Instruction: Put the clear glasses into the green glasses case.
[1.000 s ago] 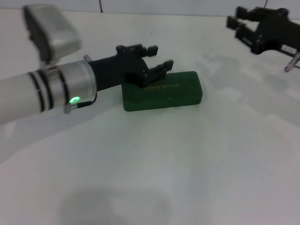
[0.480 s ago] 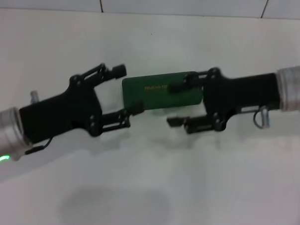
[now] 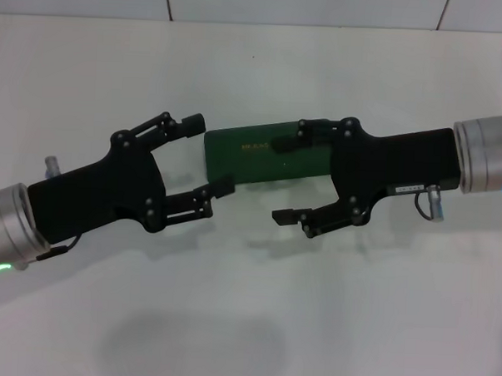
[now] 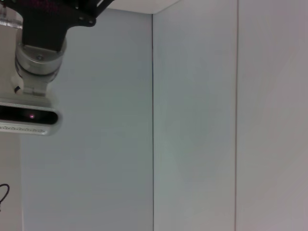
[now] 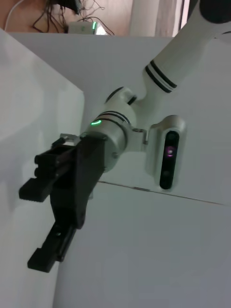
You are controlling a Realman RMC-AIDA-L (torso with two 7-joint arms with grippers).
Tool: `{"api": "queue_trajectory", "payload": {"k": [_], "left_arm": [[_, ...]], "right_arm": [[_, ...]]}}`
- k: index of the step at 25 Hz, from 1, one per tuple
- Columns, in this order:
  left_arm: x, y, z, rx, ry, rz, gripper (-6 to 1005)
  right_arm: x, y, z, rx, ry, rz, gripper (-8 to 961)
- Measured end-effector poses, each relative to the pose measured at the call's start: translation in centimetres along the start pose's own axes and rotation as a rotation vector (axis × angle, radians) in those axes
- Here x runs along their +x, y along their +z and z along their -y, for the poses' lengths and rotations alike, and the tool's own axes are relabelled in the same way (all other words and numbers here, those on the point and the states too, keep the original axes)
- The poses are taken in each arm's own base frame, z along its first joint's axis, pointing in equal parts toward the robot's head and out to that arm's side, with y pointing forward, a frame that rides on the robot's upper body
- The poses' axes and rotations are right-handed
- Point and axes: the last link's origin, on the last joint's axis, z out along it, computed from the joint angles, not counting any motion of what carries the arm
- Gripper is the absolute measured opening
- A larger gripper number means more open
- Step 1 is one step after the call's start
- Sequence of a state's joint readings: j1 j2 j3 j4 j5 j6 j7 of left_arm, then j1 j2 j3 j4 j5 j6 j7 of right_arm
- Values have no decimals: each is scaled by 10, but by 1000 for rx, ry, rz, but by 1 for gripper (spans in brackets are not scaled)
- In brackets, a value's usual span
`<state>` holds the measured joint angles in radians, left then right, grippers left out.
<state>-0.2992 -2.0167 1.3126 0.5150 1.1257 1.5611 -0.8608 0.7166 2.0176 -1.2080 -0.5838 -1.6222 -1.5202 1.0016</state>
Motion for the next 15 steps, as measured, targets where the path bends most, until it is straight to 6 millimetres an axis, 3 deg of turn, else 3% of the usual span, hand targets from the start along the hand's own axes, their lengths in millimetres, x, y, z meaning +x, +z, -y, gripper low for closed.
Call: {"api": "queue_trajectory", "payload": {"k": [15], "left_arm": [[0, -8, 5, 53, 11, -9, 863]], "right_arm": [[5, -5, -7, 44, -6, 39, 870]]}}
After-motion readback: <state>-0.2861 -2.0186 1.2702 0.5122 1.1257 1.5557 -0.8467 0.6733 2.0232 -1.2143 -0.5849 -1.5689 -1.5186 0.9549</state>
